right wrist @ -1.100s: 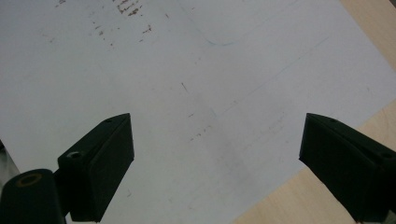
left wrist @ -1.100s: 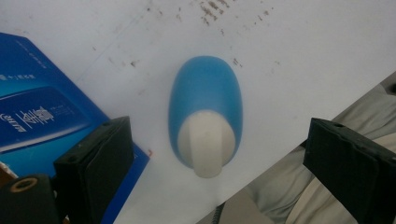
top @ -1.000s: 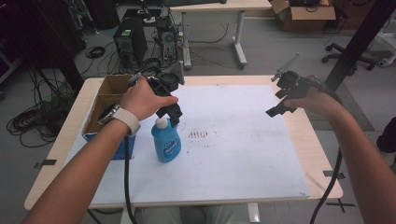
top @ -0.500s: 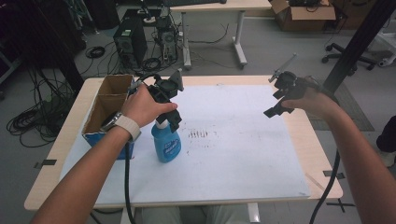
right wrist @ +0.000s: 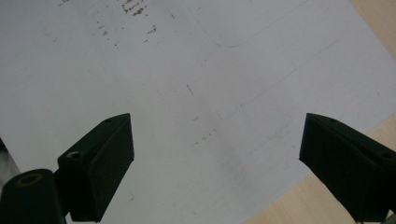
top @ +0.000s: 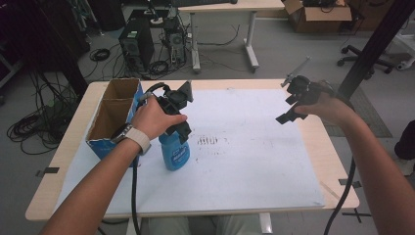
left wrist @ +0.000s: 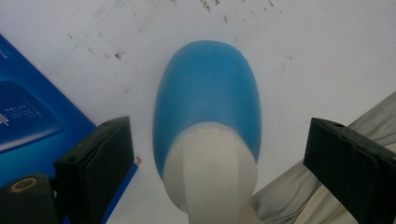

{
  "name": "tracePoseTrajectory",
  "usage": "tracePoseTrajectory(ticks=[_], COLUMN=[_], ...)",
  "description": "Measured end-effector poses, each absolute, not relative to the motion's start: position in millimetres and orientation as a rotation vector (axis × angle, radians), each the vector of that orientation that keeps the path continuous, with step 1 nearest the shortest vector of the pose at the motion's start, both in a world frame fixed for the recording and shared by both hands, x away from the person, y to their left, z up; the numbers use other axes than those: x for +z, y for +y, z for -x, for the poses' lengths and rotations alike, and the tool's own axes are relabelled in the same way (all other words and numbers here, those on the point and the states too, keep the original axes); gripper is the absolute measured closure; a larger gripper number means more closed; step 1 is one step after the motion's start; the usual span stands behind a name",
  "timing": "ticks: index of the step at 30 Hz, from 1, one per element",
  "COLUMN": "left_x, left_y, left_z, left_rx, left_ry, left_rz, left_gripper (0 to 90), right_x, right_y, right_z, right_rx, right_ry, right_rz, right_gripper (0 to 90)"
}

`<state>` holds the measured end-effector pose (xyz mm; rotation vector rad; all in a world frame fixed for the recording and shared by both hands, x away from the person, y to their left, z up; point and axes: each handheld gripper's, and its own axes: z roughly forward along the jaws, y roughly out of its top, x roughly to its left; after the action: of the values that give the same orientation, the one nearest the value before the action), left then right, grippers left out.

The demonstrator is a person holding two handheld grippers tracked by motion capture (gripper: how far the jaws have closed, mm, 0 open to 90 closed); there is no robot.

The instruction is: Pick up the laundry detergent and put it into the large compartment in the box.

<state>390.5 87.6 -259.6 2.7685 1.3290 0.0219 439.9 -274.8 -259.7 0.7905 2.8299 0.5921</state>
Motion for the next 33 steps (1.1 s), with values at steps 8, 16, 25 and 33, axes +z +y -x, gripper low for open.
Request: tracePoseTrajectory(ticks=[8, 16, 25, 33], left_x=[-268, -275, -279, -282], left_y=[87, 86, 87, 86], left_z=[-391, -391, -392, -393], left_rx=[0.014, 0.009, 0.002, -0.006], left_ry=[1.331, 1.333, 1.332, 1.330], left_rz=[-2.782, -2.779, -2.779, -2.785], left_gripper=[8.7, 8.8, 9.6, 13.6], right_x=[-261, -261, -261, -260], right_y=[-274, -274, -274, -275], right_z=[-440, -440, -440, -440], right_rx=[0.592, 0.594, 0.593, 0.592], right_ry=[2.835, 2.836, 2.838, 2.835], right_rz=[-0.790, -0.791, -0.790, -0.790], right_gripper=[10.0, 10.0, 10.0, 10.0])
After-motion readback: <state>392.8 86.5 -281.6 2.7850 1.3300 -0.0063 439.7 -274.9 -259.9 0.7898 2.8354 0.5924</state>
